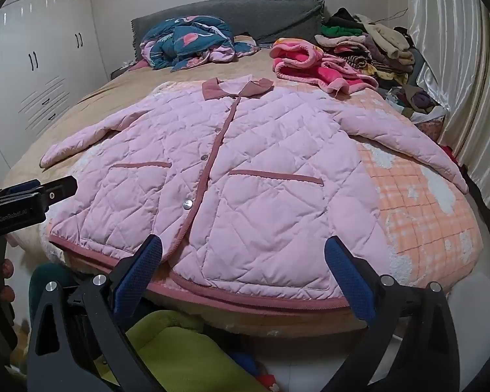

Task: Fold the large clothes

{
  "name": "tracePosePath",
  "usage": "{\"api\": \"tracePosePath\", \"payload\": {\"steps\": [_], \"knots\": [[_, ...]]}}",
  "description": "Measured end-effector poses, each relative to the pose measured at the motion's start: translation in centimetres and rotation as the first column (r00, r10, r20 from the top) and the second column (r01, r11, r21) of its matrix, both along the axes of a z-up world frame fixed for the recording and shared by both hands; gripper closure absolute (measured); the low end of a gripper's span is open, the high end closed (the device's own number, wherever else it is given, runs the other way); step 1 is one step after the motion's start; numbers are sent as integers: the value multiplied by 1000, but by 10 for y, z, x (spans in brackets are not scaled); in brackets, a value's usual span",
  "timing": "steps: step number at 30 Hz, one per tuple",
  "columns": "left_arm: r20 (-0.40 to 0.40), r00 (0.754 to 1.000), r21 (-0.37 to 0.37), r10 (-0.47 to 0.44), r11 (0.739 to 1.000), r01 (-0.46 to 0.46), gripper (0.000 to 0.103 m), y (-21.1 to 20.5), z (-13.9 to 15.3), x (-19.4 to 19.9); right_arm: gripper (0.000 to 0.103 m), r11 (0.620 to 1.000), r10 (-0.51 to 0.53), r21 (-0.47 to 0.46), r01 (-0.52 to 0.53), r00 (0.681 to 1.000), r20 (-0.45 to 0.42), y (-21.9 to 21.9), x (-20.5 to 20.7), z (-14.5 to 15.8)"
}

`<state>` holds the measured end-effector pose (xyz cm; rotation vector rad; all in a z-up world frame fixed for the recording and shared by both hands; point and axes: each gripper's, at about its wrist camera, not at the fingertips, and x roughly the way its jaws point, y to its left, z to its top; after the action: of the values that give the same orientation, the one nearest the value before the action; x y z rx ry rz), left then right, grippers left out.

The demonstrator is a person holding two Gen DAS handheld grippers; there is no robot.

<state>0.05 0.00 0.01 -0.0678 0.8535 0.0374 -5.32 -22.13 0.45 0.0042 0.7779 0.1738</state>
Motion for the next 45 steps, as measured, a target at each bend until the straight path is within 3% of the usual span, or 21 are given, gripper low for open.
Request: {"api": "tracePosePath", "payload": {"steps": [13, 45], "knots": [[24, 1000, 2, -1, 1000, 1, 8, 0, 15, -4, 4, 1000, 2, -1, -2, 1000, -8, 1, -1, 1], [34, 999, 6, -12, 1000, 12, 8, -5, 16, -5, 4, 1000, -10, 0, 10, 1000, 14, 1, -4, 5]]}}
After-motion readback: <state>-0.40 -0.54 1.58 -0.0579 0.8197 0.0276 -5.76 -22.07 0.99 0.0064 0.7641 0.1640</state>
